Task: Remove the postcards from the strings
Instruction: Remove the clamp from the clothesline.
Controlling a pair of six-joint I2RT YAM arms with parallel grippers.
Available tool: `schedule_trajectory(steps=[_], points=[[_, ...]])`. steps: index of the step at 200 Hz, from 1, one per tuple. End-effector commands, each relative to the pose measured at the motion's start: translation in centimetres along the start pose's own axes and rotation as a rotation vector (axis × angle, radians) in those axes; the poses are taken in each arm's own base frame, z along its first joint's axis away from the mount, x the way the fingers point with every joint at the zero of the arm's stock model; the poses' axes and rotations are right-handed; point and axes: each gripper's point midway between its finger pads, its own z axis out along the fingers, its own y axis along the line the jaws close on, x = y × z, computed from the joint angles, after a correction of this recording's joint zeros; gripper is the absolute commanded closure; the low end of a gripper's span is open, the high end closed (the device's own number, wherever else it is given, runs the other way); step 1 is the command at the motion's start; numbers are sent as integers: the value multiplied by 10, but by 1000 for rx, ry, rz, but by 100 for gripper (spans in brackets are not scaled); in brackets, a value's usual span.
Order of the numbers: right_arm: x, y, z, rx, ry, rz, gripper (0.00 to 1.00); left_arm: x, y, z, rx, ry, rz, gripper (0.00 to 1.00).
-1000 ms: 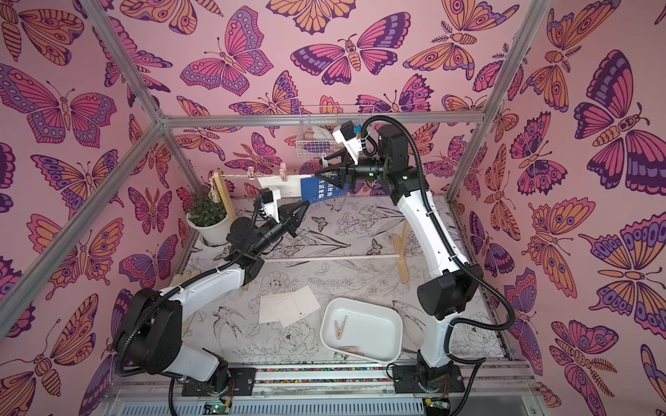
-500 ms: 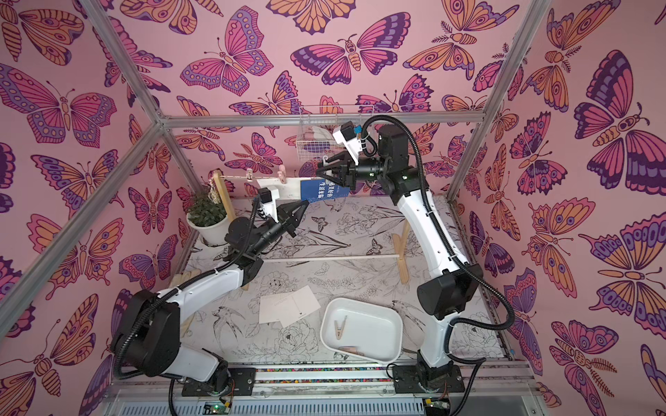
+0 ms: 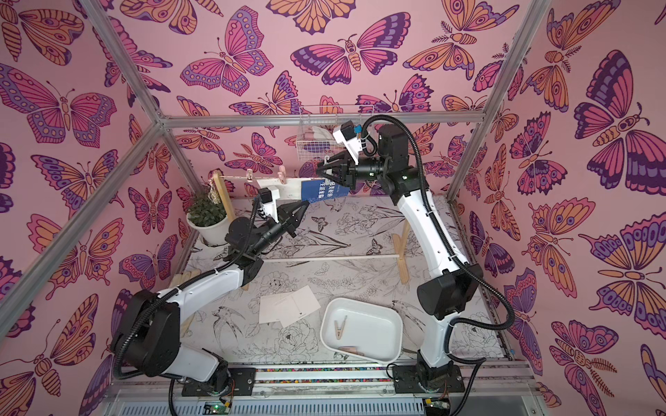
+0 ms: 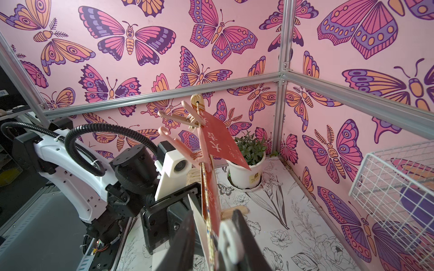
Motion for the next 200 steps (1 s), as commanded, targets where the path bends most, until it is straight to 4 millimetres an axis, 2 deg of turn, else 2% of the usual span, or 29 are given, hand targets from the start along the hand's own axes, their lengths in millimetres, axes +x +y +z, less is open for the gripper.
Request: schedule_trajectory(steps=[1,82,156,200], points=[[-17,2,-1,41,-37,-75,79,-5,-9,-9,21,-10,-1,100],[-30,-13,-3,141,-85,-133,83,6,-19,-16,55,22,-34,100],[-39,-9,-4,155,-103,-172,87,6,-27,-20,72,32,-43,100],[-37,-4,-2,151,-98,-195,88,7,-29,-25,65,43,-45,100]])
